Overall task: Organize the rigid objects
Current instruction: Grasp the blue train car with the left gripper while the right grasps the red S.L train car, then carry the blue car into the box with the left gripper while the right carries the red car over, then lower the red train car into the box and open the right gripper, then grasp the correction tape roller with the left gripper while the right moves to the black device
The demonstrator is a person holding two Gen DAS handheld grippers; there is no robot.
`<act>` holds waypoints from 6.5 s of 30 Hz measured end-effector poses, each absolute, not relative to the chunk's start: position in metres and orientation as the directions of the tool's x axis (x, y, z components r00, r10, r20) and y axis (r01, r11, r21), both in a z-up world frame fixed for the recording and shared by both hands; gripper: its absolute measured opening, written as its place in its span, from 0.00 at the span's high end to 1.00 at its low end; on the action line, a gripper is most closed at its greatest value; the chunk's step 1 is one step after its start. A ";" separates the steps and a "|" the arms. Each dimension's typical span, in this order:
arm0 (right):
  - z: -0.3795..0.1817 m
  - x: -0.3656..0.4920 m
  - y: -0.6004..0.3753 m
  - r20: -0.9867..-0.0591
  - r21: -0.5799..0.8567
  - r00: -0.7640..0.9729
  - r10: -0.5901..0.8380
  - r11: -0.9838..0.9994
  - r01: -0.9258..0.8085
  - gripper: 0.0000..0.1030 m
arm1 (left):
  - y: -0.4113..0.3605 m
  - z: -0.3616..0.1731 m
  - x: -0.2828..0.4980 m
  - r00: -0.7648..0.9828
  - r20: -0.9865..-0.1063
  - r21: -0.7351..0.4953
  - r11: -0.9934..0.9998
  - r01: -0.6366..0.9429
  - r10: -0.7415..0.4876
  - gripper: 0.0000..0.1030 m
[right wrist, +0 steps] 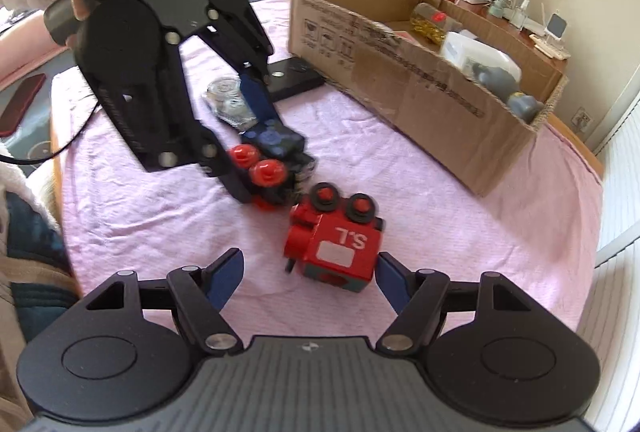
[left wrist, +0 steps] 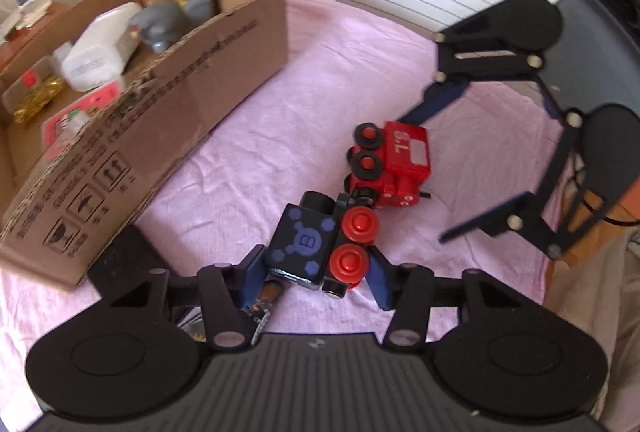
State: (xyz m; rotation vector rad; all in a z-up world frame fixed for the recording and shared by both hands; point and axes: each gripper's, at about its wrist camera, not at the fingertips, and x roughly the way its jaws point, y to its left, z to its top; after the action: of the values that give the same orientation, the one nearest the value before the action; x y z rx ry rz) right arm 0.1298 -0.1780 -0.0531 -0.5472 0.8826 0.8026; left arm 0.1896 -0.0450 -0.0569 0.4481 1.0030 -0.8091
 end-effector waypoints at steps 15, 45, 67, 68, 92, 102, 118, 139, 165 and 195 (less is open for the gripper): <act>-0.052 0.106 -0.167 -0.845 -0.152 0.405 0.348 0.570 -0.808 0.25 | -0.039 -0.048 0.175 0.360 -0.865 -0.011 0.729 0.685 -0.351 0.37; -0.056 0.114 -0.160 -0.802 -0.114 0.567 0.191 0.882 -0.458 0.43 | -0.043 -0.057 0.175 0.446 -0.855 -0.013 0.869 0.494 -0.266 0.52; -0.051 0.125 -0.169 -0.804 -0.099 0.518 0.293 0.792 -0.602 0.47 | -0.040 -0.056 0.179 0.418 -0.870 -0.015 0.861 0.508 -0.262 0.53; -0.050 0.126 -0.169 -0.806 -0.097 0.515 0.292 0.793 -0.601 0.47 | -0.040 -0.055 0.179 0.416 -0.871 -0.016 0.861 0.508 -0.262 0.53; 0.029 0.171 -0.174 -0.687 -0.112 0.644 0.338 0.825 -0.553 0.47 | -0.004 0.038 0.271 0.571 -0.783 0.029 0.903 0.429 -0.246 0.53; 0.034 0.201 -0.167 -0.683 -0.071 0.637 0.356 0.836 -0.544 0.47 | 0.018 0.012 0.323 0.647 -0.755 0.090 0.962 0.259 -0.104 0.25; 0.045 0.261 -0.123 -0.700 -0.052 0.619 0.356 0.840 -0.541 0.47 | 0.051 0.032 0.235 0.629 -0.765 0.069 0.953 0.295 -0.139 0.07; 0.033 0.330 -0.065 -0.733 -0.054 0.614 0.292 0.875 -0.481 0.01 | 0.084 0.022 0.207 0.623 -0.764 0.004 0.963 0.268 -0.170 0.07; -0.033 0.150 -0.068 -0.834 -0.030 0.464 0.299 0.815 -0.579 0.00 | 0.084 -0.002 0.148 0.617 -0.774 -0.017 0.980 0.198 -0.138 0.06; -0.064 0.148 -0.140 -0.846 -0.039 0.498 0.188 0.911 -0.410 0.00 | 0.025 -0.071 0.155 0.477 -0.840 -0.064 0.919 0.388 -0.260 0.05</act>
State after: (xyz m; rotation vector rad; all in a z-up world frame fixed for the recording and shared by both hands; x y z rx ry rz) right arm 0.1481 -0.1402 -0.0644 -0.2490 0.9863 0.3664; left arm 0.1552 0.0250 -0.0713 0.1423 0.9987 -0.3973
